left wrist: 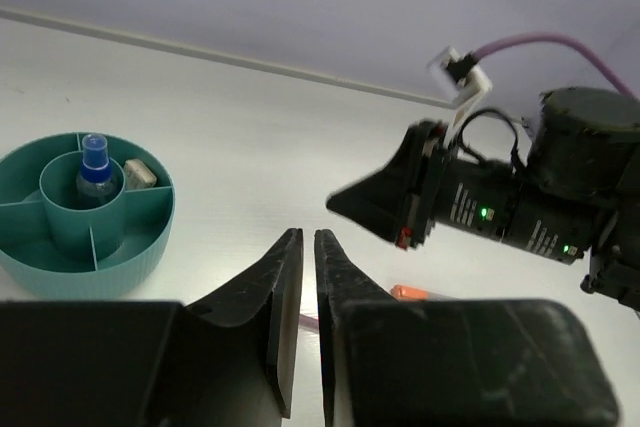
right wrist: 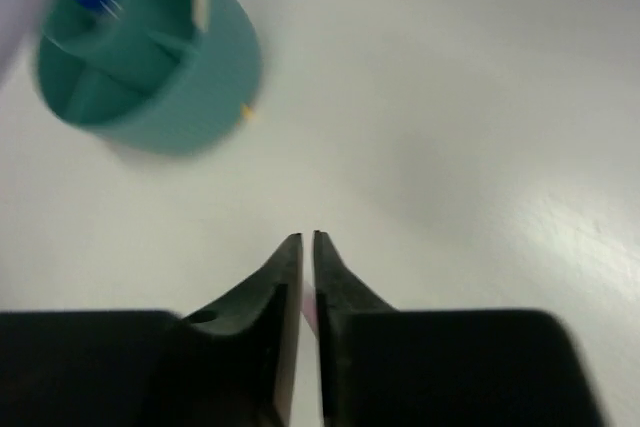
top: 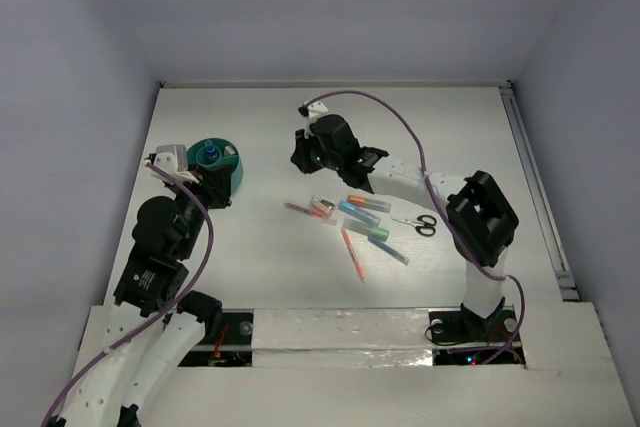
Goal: Sort the stationery into containers
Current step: Pick up the scissors from the center of the board.
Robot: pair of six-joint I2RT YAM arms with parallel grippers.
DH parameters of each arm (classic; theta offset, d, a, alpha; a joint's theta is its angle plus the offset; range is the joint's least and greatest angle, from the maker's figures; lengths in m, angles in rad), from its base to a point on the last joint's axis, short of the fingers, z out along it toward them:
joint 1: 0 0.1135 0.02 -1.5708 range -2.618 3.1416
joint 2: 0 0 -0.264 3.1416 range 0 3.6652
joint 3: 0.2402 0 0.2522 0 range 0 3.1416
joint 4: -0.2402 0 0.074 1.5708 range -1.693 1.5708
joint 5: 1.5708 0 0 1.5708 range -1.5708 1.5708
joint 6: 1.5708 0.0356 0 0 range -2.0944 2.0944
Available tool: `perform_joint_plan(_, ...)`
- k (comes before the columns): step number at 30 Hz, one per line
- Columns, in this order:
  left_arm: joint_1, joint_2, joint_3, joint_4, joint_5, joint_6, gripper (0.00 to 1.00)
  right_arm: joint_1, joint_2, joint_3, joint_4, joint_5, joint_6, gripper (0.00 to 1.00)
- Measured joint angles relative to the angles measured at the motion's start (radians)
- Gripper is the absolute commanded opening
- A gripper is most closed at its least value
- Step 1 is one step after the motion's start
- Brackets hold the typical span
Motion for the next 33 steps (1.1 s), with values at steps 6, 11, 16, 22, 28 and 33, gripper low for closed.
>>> perform_joint_plan(6,0.0,0.021,0.0,-0.001,0.008,0.0,0.1,-0.006,-0.028,-0.099,-0.282,0.01,-0.068,0.6)
perform_joint_plan(11,0.0,0.021,0.0,0.0,0.016,0.0,0.16,-0.006,-0.023,-0.077,-0.433,0.0,-0.144,0.7)
perform_joint_plan(16,0.0,0.021,0.0,0.0,0.022,0.0,0.17,-0.006,0.046,0.025,-0.523,-0.018,-0.196,0.7)
perform_joint_plan(22,0.0,0.021,0.0,0.0,0.023,0.0,0.18,-0.006,0.143,0.105,-0.584,-0.029,-0.248,0.66)
perform_joint_plan(28,0.0,0.02,0.0,0.0,0.025,0.0,0.18,-0.006,0.187,0.121,-0.636,-0.024,-0.271,0.63)
perform_joint_plan(33,0.0,0.02,0.0,0.0,0.028,0.0,0.18,-0.006,0.203,0.17,-0.673,0.0,-0.283,0.54)
